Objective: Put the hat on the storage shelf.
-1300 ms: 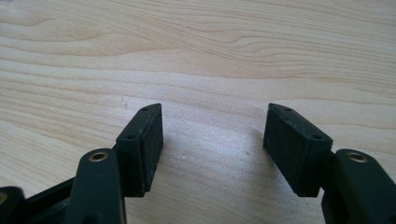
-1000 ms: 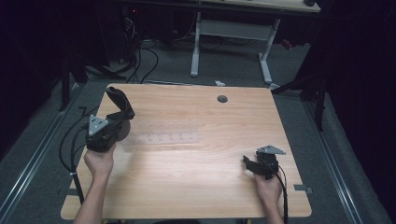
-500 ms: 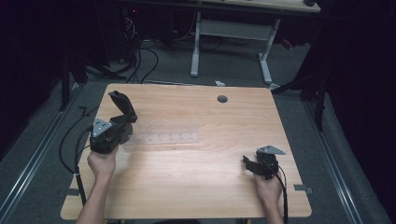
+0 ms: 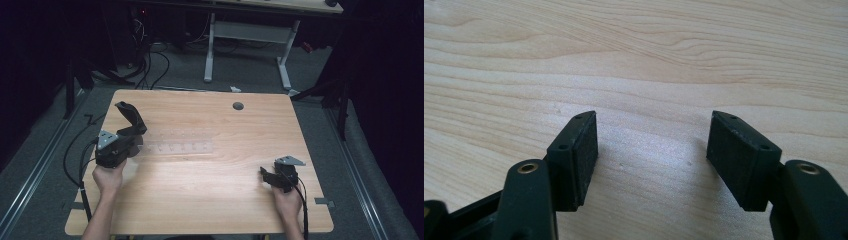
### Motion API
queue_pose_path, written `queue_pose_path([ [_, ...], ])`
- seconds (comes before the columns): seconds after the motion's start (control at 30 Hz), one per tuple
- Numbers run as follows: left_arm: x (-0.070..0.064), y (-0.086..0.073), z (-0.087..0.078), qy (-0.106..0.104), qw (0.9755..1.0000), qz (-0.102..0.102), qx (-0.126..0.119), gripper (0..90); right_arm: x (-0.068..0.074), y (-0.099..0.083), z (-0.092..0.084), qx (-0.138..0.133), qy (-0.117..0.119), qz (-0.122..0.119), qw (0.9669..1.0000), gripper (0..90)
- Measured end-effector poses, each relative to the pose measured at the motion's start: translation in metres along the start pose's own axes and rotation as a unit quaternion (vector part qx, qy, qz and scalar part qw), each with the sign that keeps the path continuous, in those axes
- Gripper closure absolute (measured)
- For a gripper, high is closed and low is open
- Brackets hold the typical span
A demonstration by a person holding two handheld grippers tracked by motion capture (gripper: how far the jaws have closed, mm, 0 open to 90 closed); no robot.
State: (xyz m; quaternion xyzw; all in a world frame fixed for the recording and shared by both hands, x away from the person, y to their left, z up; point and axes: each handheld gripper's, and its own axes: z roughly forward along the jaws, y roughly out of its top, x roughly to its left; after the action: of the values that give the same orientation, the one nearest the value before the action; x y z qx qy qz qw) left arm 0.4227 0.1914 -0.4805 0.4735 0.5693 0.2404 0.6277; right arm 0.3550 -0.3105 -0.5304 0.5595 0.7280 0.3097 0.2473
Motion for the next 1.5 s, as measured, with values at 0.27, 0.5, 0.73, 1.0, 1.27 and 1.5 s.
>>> queue_pose_path([
  [0.27, 0.003, 0.004, -0.006, 0.011, 0.9998, -0.017, 0.01, 45.7, 0.0, 0.0, 0.0, 0.0, 0.0, 0.0, 1.0, 37.4],
  [0.5, 0.004, 0.009, -0.019, 0.009, 0.9995, -0.029, 0.009, 38.6, 0.0, 0.0, 0.0, 0.0, 0.0, 0.0, 1.0, 37.5],
  [0.73, 0.002, 0.008, -0.031, 0.006, 0.9993, -0.035, 0.015, 37.5, 0.0, 0.0, 0.0, 0.0, 0.0, 0.0, 1.0, 37.5],
  [1.0, 0.003, 0.0, -0.045, 0.007, 0.9989, -0.035, 0.031, 36.9, 0.0, 0.0, 0.0, 0.0, 0.0, 0.0, 1.0, 37.6],
  [1.27, 0.005, -0.006, -0.057, 0.007, 0.9983, -0.048, 0.033, 36.3, 0.0, 0.0, 0.0, 0.0, 0.0, 0.0, 1.0, 37.6],
  [1.5, 0.002, -0.013, -0.064, 0.002, 0.9975, -0.057, 0.042, 36.4, 0.0, 0.0, 0.0, 0.0, 0.0, 0.0, 1.0, 37.6],
])
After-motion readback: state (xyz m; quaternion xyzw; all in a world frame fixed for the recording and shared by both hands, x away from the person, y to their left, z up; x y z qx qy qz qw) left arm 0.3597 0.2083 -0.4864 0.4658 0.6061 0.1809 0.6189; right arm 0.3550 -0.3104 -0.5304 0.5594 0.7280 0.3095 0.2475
